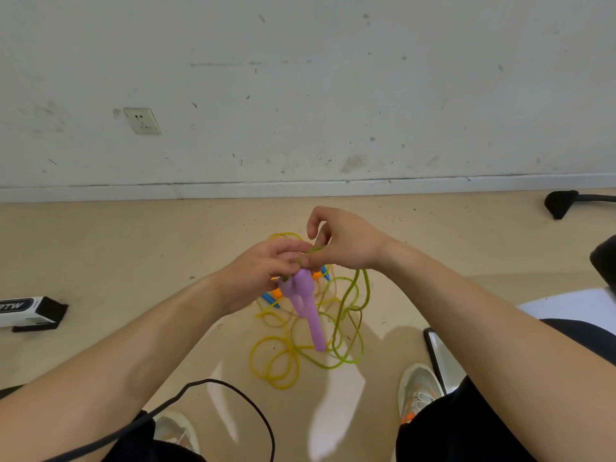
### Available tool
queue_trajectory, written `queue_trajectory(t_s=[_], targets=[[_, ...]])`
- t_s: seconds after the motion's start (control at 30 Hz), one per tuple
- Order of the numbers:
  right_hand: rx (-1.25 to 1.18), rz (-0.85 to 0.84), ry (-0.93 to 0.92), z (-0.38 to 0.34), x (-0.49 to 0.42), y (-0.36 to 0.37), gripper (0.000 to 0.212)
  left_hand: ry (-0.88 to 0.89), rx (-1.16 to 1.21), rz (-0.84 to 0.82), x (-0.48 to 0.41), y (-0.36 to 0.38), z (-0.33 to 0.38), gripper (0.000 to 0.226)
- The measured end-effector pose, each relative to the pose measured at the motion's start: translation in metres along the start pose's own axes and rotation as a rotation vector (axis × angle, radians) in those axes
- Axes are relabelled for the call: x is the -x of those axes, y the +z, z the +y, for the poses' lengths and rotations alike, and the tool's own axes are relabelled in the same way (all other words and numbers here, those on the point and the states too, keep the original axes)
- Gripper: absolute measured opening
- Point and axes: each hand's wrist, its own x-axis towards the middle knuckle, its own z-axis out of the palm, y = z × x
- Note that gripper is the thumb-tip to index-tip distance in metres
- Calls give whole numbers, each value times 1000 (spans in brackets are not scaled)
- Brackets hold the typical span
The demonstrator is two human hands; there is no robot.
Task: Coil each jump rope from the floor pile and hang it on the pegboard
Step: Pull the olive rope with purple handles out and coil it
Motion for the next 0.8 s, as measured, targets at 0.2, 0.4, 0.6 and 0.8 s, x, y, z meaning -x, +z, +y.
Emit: queue_trajectory(t_s=[0.2,0.4,0.6,0.8], targets=[[157,-196,-83,11,-1,-14,14,-52,-137,-81,3,6,-6,32],[195,-197,-74,15,-1,-14,7,-103,-57,-116,1,17,-21,22],[-104,-172,-4,24,-1,-11,4,-83,-67,-182,2,14,-12,22],[-375,-129,-34,31,-2,-14,7,-84,196,-223,5,14,-4,29]])
